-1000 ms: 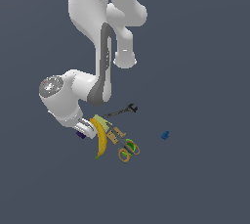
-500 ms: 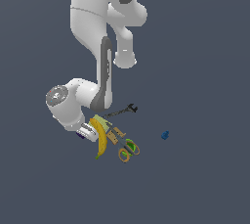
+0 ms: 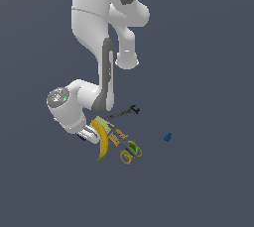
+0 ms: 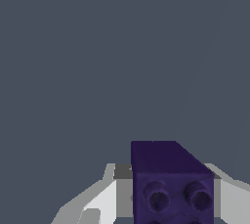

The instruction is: Pick up a designated object from a clutter of objects.

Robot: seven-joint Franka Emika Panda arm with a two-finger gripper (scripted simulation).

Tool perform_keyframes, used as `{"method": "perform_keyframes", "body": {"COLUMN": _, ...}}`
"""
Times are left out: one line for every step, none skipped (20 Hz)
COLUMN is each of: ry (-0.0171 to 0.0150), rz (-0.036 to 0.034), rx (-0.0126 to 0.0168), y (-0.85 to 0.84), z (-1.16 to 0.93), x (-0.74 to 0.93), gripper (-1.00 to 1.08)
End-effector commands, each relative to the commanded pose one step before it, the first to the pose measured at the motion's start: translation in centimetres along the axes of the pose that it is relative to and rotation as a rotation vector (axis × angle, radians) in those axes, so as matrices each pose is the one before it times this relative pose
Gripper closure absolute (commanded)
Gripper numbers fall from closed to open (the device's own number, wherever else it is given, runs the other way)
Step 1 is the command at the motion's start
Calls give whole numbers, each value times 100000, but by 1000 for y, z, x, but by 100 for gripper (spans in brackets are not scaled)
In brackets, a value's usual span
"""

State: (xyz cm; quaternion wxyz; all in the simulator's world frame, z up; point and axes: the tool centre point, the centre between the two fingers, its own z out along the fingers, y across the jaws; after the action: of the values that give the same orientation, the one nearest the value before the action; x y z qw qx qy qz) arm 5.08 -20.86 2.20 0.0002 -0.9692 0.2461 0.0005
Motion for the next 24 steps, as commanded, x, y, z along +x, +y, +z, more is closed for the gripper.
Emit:
{"method": "perform_keyframes", "body": {"ry": 67, "rz": 22, "rx": -15, "y": 19, "z": 16, "x": 33, "gripper": 108}}
{"method": "perform_keyframes", "body": {"ry": 0, "rz": 0, "rx": 0, "y": -4, "z": -43, "x": -26, "gripper": 108}}
{"method": "perform_keyframes", "body": {"ry": 0, "rz": 0, "rx": 0, "y": -13, "z": -24, "x": -8, "gripper": 108}}
{"method": "perform_keyframes", "body": {"ry": 0, "rz": 0, "rx": 0, "y": -40, "z": -73, "x": -24, "gripper": 108}}
{"method": "perform_keyframes", "body": {"ry": 0, "rz": 0, "rx": 0, "y": -66, "z": -122, "x": -40, "gripper": 108}}
{"method": "perform_keyframes", "body": {"ry": 0, "rz": 0, "rx": 0, "y": -93, "z": -171, "x": -56, "gripper": 108}}
{"method": "perform_keyframes", "body": {"ry": 0, "rz": 0, "rx": 0, "y": -120, "z": -220, "x": -72, "gripper": 108}}
{"method": "perform_keyframes", "body": {"ry": 0, "rz": 0, "rx": 0, "y": -147, "z": -270, "x": -88, "gripper": 108}}
{"method": "perform_keyframes", "body": {"ry": 0, "rz": 0, "rx": 0, "y": -174, "z": -320, "x": -104, "gripper": 108}}
{"method": "perform_keyframes", "body": {"ry": 0, "rz": 0, "rx": 0, "y": -202, "z": -371, "x": -121, "gripper": 108}}
{"method": "perform_keyframes", "body": {"ry": -39, "rz": -8, "rx": 56, "y": -233, "z": -404, "x": -137, "gripper": 108}}
{"method": "perform_keyframes", "body": {"ry": 0, "rz": 0, "rx": 0, "y": -258, "z": -475, "x": -154, "gripper": 108}}
{"method": "perform_keyframes", "body": {"ry": 0, "rz": 0, "rx": 0, "y": -288, "z": -529, "x": -171, "gripper": 108}}
{"method": "perform_keyframes", "body": {"ry": 0, "rz": 0, "rx": 0, "y": -317, "z": -584, "x": -188, "gripper": 108}}
{"method": "perform_keyframes", "body": {"ry": 0, "rz": 0, "rx": 0, "y": -348, "z": -641, "x": -206, "gripper": 108}}
{"method": "perform_keyframes", "body": {"ry": 0, "rz": 0, "rx": 0, "y": -379, "z": -699, "x": -224, "gripper": 108}}
{"method": "perform_keyframes", "body": {"ry": 0, "rz": 0, "rx": 0, "y": -411, "z": -760, "x": -242, "gripper": 108}}
{"method": "perform_keyframes", "body": {"ry": 0, "rz": 0, "rx": 0, "y": -444, "z": -822, "x": -261, "gripper": 108}}
{"method": "perform_keyframes", "body": {"ry": 0, "rz": 0, "rx": 0, "y": -475, "z": -883, "x": -279, "gripper": 108}}
{"method": "perform_keyframes", "body": {"ry": 9, "rz": 67, "rx": 14, "y": -462, "z": -944, "x": -286, "gripper": 108}}
{"method": "perform_keyframes", "body": {"ry": 0, "rz": 0, "rx": 0, "y": -529, "z": -987, "x": -308, "gripper": 108}}
{"method": "perform_keyframes", "body": {"ry": 0, "rz": 0, "rx": 0, "y": -552, "z": -1032, "x": -320, "gripper": 108}}
{"method": "perform_keyframes", "body": {"ry": 0, "rz": 0, "rx": 0, "y": -572, "z": -1074, "x": -330, "gripper": 108}}
{"method": "perform_keyframes", "body": {"ry": 21, "rz": 14, "rx": -64, "y": -582, "z": -1095, "x": -334, "gripper": 108}}
